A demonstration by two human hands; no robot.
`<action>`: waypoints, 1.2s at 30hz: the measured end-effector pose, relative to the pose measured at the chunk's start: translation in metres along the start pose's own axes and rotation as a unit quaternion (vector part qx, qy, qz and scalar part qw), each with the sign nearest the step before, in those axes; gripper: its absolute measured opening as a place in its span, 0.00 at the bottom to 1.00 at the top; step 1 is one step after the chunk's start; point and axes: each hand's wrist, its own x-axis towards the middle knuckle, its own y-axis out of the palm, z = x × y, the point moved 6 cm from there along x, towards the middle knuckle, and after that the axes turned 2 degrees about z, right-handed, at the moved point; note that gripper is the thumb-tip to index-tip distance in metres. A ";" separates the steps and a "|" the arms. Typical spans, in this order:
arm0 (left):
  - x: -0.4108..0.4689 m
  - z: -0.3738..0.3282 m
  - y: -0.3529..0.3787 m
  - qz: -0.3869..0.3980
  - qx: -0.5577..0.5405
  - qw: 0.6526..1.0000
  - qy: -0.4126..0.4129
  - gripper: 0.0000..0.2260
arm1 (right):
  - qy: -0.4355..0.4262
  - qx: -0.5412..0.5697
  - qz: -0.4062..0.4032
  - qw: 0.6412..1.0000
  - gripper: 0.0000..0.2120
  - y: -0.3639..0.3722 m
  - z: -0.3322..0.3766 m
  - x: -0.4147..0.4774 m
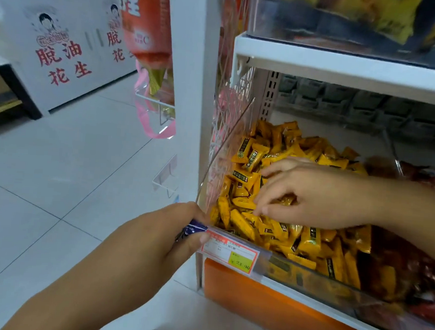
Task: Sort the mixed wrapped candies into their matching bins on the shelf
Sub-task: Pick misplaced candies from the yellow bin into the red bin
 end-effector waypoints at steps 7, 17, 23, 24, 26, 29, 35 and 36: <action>0.006 -0.001 -0.001 -0.015 -0.002 1.000 0.000 0.06 | 0.080 -0.166 0.034 0.982 0.26 0.034 -0.009 0.055; 0.005 -0.008 -0.001 -0.029 -0.001 0.999 0.016 0.05 | 0.099 0.088 0.048 0.990 0.21 -0.009 -0.007 -0.003; 0.015 -0.020 0.007 -0.014 0.009 0.999 0.035 0.08 | 0.227 -0.038 -0.030 0.973 0.39 0.007 -0.049 0.062; 0.016 -0.021 0.008 -0.009 0.008 0.999 0.035 0.08 | 0.241 -0.046 -0.022 0.969 0.41 0.019 -0.050 0.065; 0.017 -0.022 0.010 0.002 0.010 0.999 0.034 0.06 | 0.236 -0.042 -0.010 0.971 0.40 0.032 -0.043 0.061; 0.019 -0.023 0.011 0.008 0.016 0.999 0.033 0.05 | 0.208 -0.007 0.004 0.978 0.33 0.042 -0.036 0.035; 0.017 -0.019 0.010 0.002 0.015 1.000 0.022 0.06 | 0.174 0.023 -0.027 0.984 0.27 0.039 -0.030 0.003; 0.016 -0.019 0.009 -0.004 0.014 1.000 0.024 0.05 | 0.166 0.044 -0.045 0.984 0.26 0.032 -0.030 0.003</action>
